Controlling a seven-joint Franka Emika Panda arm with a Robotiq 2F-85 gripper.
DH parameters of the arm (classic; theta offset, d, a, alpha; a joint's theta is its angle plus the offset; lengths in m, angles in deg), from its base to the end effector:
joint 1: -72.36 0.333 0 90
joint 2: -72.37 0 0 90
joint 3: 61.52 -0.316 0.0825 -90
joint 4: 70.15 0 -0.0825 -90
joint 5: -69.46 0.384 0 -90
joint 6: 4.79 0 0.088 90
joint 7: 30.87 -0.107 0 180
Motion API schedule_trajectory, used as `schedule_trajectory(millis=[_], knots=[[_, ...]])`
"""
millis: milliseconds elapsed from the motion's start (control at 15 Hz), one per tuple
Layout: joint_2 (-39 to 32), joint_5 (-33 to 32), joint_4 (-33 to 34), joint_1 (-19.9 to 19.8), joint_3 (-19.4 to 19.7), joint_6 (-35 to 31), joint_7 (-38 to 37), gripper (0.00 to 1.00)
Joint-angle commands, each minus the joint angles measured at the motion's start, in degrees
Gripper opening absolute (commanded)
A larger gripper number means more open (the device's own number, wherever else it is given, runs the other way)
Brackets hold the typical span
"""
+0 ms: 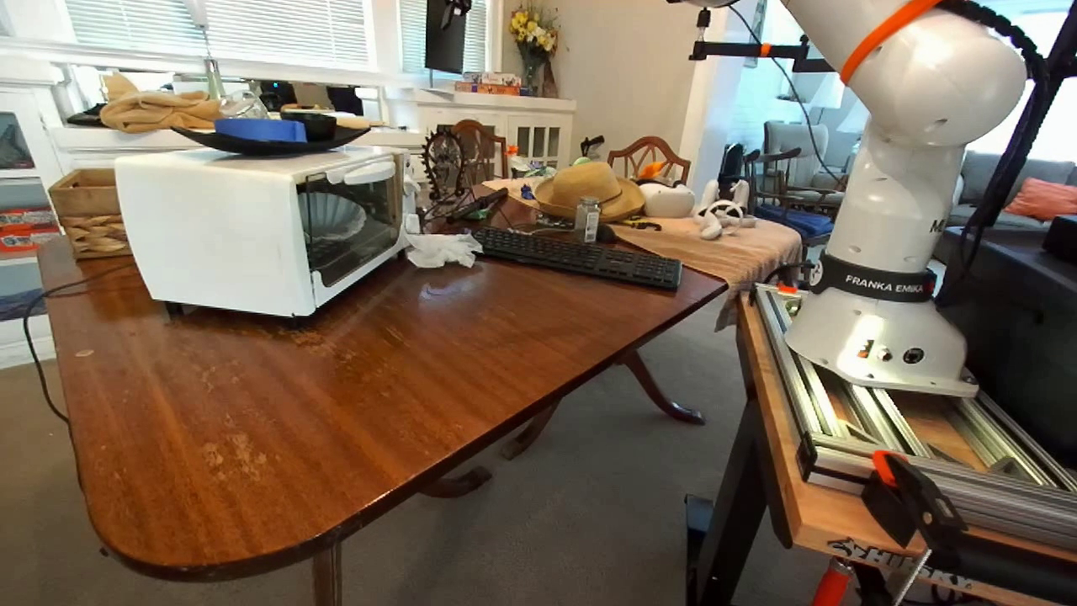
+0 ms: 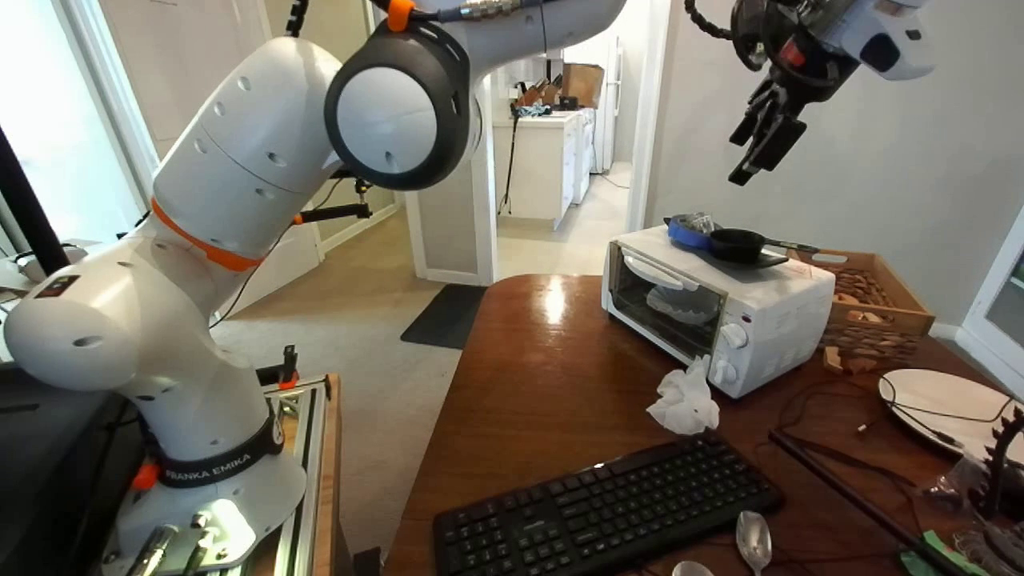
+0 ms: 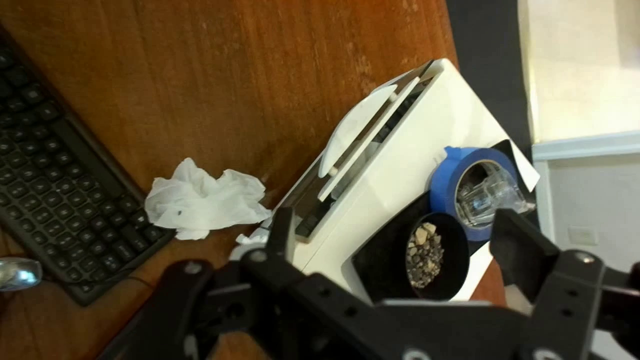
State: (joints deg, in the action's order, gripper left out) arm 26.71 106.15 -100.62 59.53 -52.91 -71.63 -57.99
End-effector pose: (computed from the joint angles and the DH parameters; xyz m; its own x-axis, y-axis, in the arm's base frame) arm 0.6950 -0.1265 0.5668 0.8171 -0.4816 -0.3168 -0.5750 -0.7201 -0.3883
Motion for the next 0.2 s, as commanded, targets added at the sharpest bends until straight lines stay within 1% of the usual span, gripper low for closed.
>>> schedule_trajectory(millis=[0,67,133], knots=[[4.49,-5.68,-3.04,4.31,4.52,-0.31,-6.18,1.0],[1.65,-2.74,-0.03,1.79,2.17,0.0,-3.19,1.0],[2.4,-3.68,-0.11,2.64,2.97,0.0,-4.43,1.0]])
